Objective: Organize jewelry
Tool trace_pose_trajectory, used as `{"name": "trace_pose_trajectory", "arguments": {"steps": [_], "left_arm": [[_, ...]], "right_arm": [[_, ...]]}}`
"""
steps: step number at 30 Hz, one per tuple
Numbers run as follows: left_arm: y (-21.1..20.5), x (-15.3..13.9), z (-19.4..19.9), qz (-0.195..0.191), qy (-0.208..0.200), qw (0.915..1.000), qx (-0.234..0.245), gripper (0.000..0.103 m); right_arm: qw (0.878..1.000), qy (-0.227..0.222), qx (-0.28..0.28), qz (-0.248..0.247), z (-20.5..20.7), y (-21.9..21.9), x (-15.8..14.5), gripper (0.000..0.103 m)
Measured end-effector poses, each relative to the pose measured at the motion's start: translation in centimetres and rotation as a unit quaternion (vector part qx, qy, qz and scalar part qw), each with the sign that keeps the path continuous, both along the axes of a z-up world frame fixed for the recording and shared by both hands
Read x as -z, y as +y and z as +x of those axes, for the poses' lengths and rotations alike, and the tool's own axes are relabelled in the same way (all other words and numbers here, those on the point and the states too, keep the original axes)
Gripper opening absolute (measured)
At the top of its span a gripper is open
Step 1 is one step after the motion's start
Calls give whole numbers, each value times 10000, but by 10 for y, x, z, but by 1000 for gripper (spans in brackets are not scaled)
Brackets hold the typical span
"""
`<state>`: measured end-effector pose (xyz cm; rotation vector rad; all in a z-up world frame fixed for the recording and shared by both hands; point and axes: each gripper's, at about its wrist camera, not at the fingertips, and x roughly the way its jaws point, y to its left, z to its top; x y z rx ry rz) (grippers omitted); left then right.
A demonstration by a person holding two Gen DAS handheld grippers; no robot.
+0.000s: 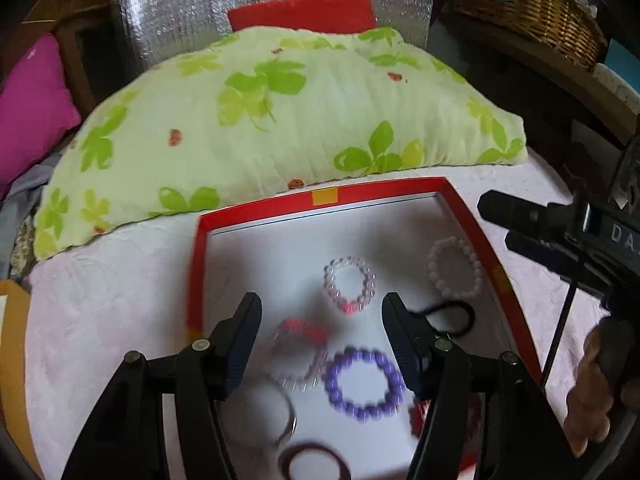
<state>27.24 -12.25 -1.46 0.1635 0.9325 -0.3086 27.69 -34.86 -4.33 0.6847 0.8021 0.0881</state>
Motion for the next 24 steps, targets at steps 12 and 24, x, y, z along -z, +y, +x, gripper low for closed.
{"name": "trace_pose_trajectory", "arguments": {"steps": [12, 24], "left_arm": [[48, -82, -131, 583, -1467, 9858, -580, 74], [92, -119, -235, 409, -1841, 9758, -1106, 74]], "right_arm": [[9891, -922, -181, -1136, -124, 25, -72, 72], [9645, -826, -258, -2497, -275, 77, -111, 72]]}}
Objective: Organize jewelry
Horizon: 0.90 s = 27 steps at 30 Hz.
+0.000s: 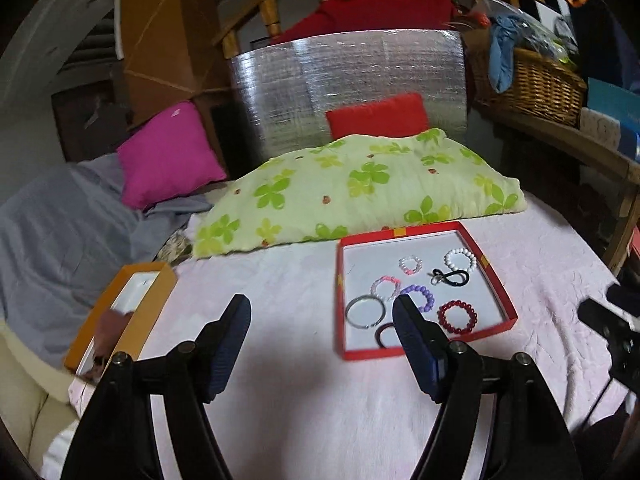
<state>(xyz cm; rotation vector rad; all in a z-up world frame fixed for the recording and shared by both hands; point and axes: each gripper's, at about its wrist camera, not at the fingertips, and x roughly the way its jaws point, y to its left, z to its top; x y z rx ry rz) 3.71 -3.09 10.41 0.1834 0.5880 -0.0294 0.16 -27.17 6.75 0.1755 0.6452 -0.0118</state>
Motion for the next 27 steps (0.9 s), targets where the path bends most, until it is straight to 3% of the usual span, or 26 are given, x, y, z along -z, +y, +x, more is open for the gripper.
{"name": "trace_pose_trajectory", "arguments": {"steps": [4, 6, 13, 18, 24, 27], "left_arm": [[16, -5, -23, -103, -82, 9996, -269, 78], [23, -8, -35, -104, -149, 9989, -423, 91], [38, -16, -73, -145, -426, 9977, -513, 93], [39, -13, -83, -79, -235, 9987, -450, 93], [48, -6, -78, -406, 222, 9972, -581, 93], [48, -3, -77, -369, 315, 9972, -572, 93]], "right_arm": [[9999, 128, 90, -65, -26, 12, -10, 72], [9997, 166, 85, -129, -34, 20, -14, 72], [9992, 378, 115, -91, -51, 46, -20, 72], [9991, 323, 104, -246, -55, 61, -20, 72], [9985, 225, 270, -431, -55, 63, -20, 72], [9985, 217, 299, -402, -54, 62, -19, 72]]}}
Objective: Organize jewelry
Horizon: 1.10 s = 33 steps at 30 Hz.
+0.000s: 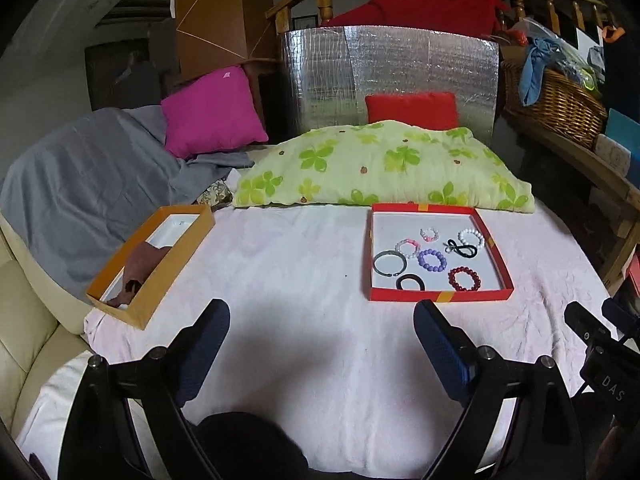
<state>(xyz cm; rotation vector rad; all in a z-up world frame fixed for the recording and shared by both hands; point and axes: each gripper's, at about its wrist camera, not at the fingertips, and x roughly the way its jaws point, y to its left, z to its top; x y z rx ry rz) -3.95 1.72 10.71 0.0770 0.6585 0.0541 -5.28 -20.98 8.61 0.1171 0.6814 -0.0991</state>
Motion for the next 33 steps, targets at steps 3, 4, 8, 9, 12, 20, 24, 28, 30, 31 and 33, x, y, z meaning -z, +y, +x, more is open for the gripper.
{"name": "trace_pose_trajectory", "arguments": {"steps": [3, 4, 8, 9, 12, 20, 24, 28, 30, 31, 33], "left_arm": [[-1, 0, -1, 53, 23, 10000, 65, 93], [-1, 0, -2, 41, 13, 9999, 93, 93], [0, -4, -6, 45, -65, 9999, 114, 93], [1, -5, -5, 44, -69, 9999, 112, 93], [3, -6, -6, 52, -95, 9999, 76, 93], [5, -6, -5, 97, -135, 9998, 56, 93], [6, -6, -4, 113, -125, 9998, 57, 93], [6, -5, -5, 141, -120, 9998, 69, 93], [6, -4, -5, 138, -112, 9998, 77, 93], [5, -4, -5, 136, -106, 9998, 86, 93], [6, -4, -4, 142, -106, 9998, 88, 93]], "right_arm": [[10000, 0, -22, -40, 1, 2, 0, 72], [10000, -14, -28, -60, 1, 4, -1, 72], [9999, -85, -47, -111, 0, 8, -4, 72], [9999, -97, -47, -134, 0, 9, -5, 72], [9998, -97, -49, -173, 1, 12, -6, 72], [9997, -109, -60, -199, 2, 16, -9, 72], [9997, -134, -39, -201, 1, 16, -9, 72], [9998, -115, -10, -171, 2, 15, -9, 72], [9998, -108, -4, -161, 2, 14, -9, 72], [9998, -111, -4, -169, 2, 14, -9, 72], [9998, -111, -6, -178, 2, 15, -8, 72]]}}
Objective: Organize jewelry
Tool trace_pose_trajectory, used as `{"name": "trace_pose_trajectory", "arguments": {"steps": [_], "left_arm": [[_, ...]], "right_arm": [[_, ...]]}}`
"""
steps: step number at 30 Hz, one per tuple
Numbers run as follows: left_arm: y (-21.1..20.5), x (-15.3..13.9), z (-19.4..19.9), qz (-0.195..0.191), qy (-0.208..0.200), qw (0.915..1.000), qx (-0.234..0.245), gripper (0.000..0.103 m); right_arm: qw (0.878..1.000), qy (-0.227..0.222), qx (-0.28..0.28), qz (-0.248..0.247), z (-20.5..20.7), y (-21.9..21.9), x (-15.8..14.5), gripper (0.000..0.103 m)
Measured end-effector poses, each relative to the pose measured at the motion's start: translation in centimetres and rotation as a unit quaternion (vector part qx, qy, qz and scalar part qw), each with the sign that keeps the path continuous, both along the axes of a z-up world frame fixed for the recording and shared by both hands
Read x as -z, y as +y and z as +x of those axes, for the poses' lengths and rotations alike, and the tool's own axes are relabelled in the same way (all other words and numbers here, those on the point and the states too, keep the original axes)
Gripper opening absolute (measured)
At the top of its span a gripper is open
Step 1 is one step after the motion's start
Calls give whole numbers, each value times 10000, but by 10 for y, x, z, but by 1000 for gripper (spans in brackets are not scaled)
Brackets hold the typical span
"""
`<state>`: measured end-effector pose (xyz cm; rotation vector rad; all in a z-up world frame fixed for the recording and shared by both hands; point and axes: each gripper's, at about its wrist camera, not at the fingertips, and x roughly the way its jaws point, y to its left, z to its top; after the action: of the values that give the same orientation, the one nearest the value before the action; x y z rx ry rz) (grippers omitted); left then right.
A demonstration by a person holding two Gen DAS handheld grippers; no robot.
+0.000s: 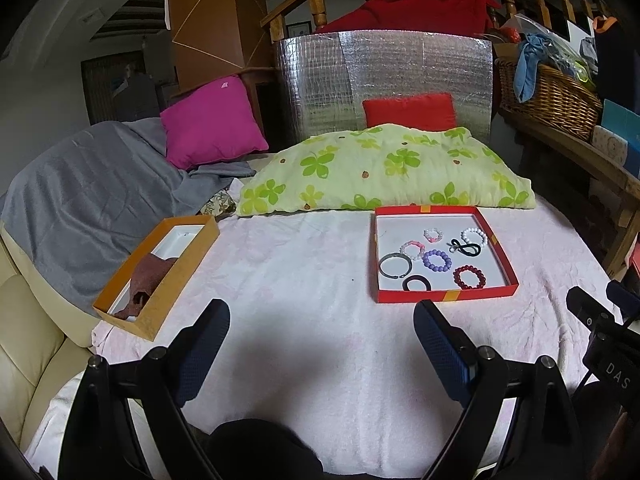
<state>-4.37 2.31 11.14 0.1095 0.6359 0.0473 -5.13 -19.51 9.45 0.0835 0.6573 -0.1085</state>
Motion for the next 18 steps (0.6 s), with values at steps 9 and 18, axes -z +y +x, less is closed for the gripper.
{"name": "trace_pose_trajectory", "arguments": {"steps": [9, 18], "left_arm": [[-1, 0, -2, 36, 0, 10000, 17, 93], [-1, 0, -3, 57, -27, 10000, 14, 93]], "right_arm": [[10000, 0, 35, 41, -3, -2, 1, 72], [9999, -67, 86, 64, -6, -4, -2, 72]]}}
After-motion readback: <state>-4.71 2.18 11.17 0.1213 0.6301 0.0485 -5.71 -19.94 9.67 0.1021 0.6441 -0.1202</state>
